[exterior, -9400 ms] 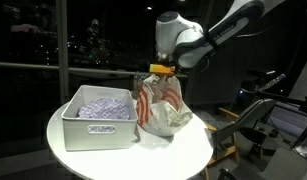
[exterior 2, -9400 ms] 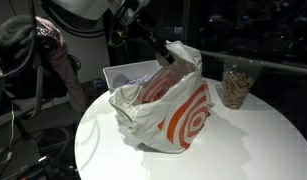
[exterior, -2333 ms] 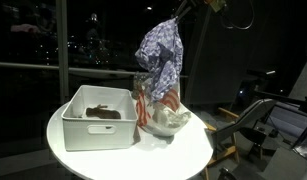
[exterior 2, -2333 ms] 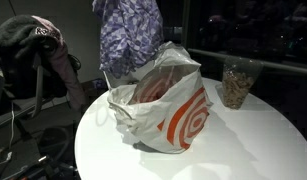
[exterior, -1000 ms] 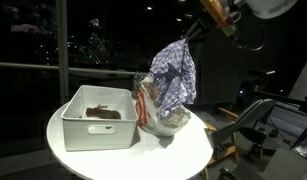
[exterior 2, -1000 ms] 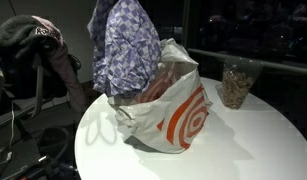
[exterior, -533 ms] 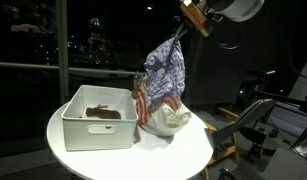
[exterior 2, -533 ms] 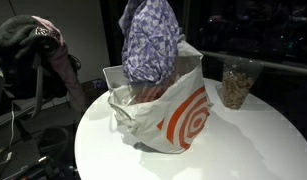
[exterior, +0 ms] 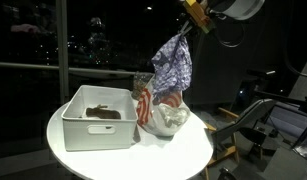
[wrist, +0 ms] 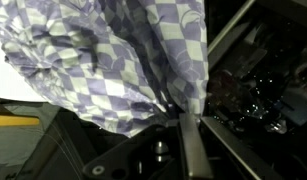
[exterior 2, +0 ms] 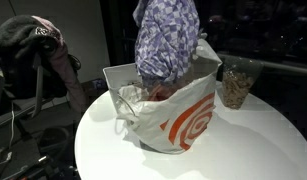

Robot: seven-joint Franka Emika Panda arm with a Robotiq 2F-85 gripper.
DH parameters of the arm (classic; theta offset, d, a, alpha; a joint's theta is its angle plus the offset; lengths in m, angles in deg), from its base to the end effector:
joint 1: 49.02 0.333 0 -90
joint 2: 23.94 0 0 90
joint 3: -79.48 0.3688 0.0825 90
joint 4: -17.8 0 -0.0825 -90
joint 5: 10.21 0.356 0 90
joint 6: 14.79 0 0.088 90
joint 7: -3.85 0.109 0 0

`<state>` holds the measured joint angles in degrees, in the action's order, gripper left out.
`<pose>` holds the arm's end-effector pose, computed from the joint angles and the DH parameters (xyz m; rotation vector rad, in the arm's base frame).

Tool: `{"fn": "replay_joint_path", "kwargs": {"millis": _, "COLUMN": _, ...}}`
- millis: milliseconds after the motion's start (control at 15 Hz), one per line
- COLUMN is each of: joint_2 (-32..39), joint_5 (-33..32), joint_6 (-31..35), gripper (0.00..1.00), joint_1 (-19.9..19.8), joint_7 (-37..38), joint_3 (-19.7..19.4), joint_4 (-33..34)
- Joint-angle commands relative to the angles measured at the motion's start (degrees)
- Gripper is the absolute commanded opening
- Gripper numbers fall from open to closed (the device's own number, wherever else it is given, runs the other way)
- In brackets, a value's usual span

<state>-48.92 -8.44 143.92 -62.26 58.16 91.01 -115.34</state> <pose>0.4265 0.0062 0.6639 -2.2829 1.2179 -1.1234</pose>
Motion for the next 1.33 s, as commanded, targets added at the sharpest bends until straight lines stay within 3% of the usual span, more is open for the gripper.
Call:
{"fn": "replay_joint_path", "kwargs": {"millis": 0, "joint_2": -1.3, "joint_5": -0.5, "joint_6": 0.6, "gripper": 0.02, "joint_1": 0.0, "joint_7": 0.4, "joint_3": -1.3, "joint_4": -0.8}}
{"fn": "replay_joint_path", "kwargs": {"millis": 400, "joint_2": -1.1, "joint_5": -11.4, "joint_6": 4.9, "gripper": 0.02, "joint_1": -7.6, "joint_7": 3.1, "joint_3": 2.0, "joint_4": -2.3}}
{"fn": "replay_joint_path", "kwargs": {"millis": 533, "joint_2": -2.3, "joint_5": -16.5, "joint_6": 1.3, "gripper": 0.02, "joint_1": -10.5, "joint_7": 3.1, "joint_3": 3.2, "joint_4": -2.9}}
{"fn": "replay_joint_path", "kwargs": {"millis": 733, "joint_2": -2.0, "joint_5": -17.8, "joint_6": 1.6, "gripper": 0.02, "joint_1": -5.2, "joint_7": -6.3, "joint_3": 0.3, "joint_4": -5.4}}
{"fn": "replay_joint_path", "kwargs": {"millis": 1267, "joint_2": 0.1, "joint_5": -22.1, "joint_6": 4.0, "gripper": 0.02, "joint_1": -2.0, "joint_7": -21.7, "joint_3": 2.7, "joint_4": -11.0}}
